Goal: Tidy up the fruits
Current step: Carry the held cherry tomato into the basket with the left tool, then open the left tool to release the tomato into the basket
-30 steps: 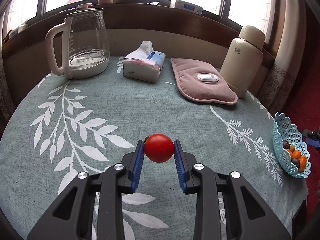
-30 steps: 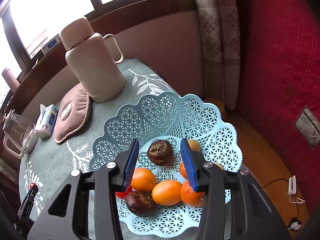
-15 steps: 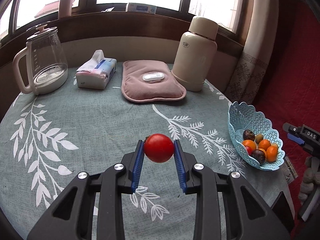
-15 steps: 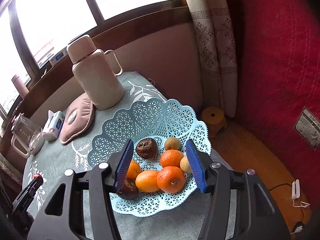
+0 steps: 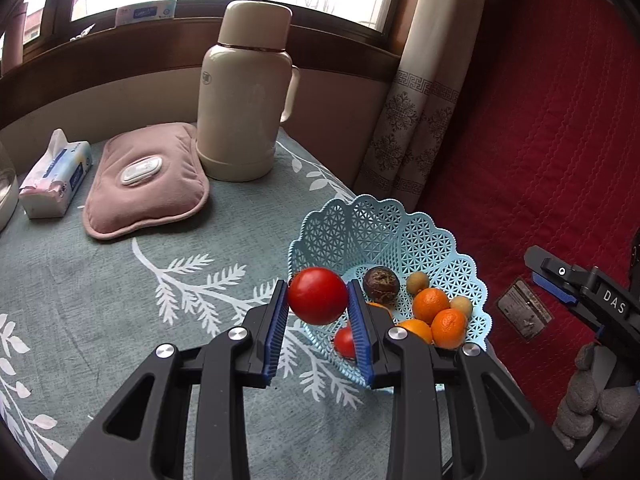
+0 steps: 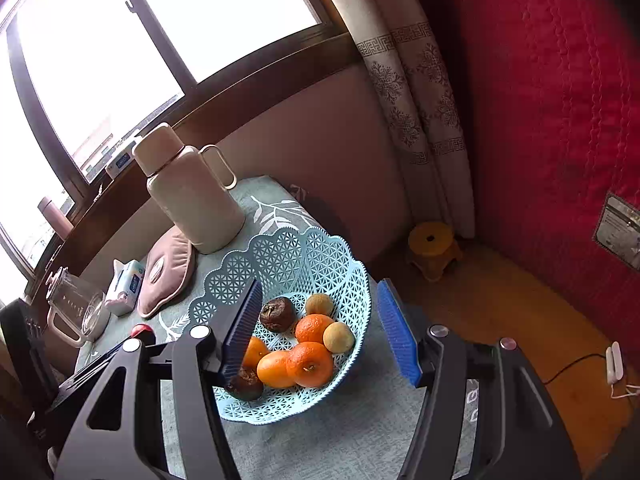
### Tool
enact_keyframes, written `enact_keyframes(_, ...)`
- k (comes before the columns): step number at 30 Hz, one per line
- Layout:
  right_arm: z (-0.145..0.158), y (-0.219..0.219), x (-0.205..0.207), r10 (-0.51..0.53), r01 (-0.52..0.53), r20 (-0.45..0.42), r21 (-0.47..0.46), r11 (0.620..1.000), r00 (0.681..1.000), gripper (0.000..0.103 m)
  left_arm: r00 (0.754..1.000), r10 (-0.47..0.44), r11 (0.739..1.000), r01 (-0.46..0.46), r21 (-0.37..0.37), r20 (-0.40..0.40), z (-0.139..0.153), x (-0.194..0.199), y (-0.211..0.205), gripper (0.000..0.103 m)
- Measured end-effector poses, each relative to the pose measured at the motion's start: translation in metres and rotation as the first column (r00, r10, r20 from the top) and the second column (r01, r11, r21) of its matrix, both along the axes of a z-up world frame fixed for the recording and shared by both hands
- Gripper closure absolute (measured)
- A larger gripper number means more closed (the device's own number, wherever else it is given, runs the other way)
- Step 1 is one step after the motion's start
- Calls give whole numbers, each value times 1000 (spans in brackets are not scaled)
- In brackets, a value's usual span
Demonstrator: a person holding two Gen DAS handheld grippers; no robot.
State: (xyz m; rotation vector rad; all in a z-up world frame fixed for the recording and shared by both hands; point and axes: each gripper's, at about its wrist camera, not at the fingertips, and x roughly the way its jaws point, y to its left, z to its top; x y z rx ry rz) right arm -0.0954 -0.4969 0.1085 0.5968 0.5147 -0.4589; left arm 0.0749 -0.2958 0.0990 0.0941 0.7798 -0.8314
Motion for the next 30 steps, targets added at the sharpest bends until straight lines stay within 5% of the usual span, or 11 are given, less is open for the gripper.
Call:
enact_keyframes(19,1,-7,-2,-21,21,-4,-4,1000,1000,38,997,-61,993,66,96,-53,-36,21,-64,70)
enact_keyframes(25,0,-7,-1,-17,17,-6,3,1000,1000,37,998,-37,997,41,69,-46,-29,22,-56,51)
enact_keyframes(26,0,-8,-2,-14,14,-7,4,1000,1000,32,999,-27,997,29,65,-40,-27,22,-53,40)
enact_keyframes(30,2,-9,-3,-17,17,0,10,1000,1000,19,999,39,998,-39,57,2,-15,18,-40,27)
